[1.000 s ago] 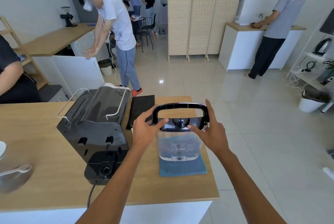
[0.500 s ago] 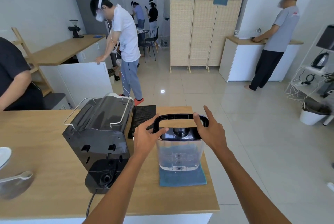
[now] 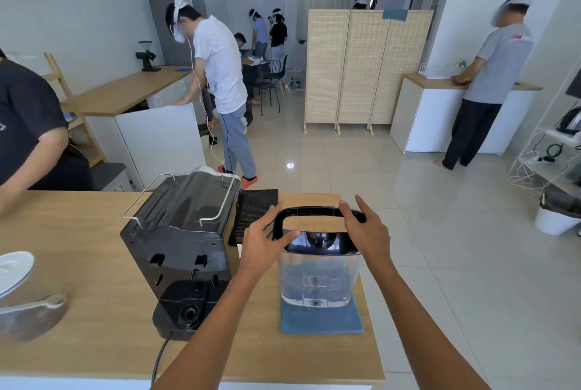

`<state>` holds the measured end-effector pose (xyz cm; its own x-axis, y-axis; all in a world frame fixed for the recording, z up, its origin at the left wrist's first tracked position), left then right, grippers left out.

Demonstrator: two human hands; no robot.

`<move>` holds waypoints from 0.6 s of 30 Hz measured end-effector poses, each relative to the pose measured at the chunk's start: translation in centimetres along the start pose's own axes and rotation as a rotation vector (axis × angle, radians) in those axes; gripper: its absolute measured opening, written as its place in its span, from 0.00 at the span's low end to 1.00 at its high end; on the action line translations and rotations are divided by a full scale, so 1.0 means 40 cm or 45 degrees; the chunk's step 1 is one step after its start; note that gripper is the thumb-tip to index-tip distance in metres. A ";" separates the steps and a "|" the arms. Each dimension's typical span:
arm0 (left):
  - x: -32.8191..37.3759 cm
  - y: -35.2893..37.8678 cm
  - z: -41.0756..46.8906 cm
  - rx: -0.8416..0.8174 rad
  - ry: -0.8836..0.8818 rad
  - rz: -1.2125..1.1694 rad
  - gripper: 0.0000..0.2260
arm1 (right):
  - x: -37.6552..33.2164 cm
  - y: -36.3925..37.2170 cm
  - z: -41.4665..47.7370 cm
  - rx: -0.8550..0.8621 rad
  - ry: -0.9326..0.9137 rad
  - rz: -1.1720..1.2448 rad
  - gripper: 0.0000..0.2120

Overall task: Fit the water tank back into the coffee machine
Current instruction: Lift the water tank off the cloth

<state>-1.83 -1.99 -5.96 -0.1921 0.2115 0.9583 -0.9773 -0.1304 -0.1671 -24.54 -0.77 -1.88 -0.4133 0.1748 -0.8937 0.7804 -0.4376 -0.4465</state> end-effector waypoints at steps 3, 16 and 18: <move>0.002 0.001 0.003 -0.013 -0.001 0.024 0.36 | -0.001 0.002 0.002 -0.006 0.019 0.075 0.28; 0.034 0.069 0.040 0.111 -0.350 -0.193 0.28 | -0.005 -0.006 -0.013 0.008 0.013 0.152 0.27; 0.025 0.070 0.038 0.143 -0.388 -0.182 0.28 | 0.001 -0.004 -0.017 0.005 0.005 0.166 0.28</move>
<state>-4.63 -3.62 -5.13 -0.0017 -0.0613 0.9981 -0.9731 -0.2298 -0.0158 -24.35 -0.09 -1.87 -0.3065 0.1198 -0.9443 0.8256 -0.4603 -0.3264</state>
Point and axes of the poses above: each hand's wrist, its own z-axis towards the middle knuckle, its own y-axis out of the palm, x = y × z, the point moved 4 cm from there along z, towards the middle knuckle, and after that the axes turned 7 degrees about x, right-handed, at the moved point
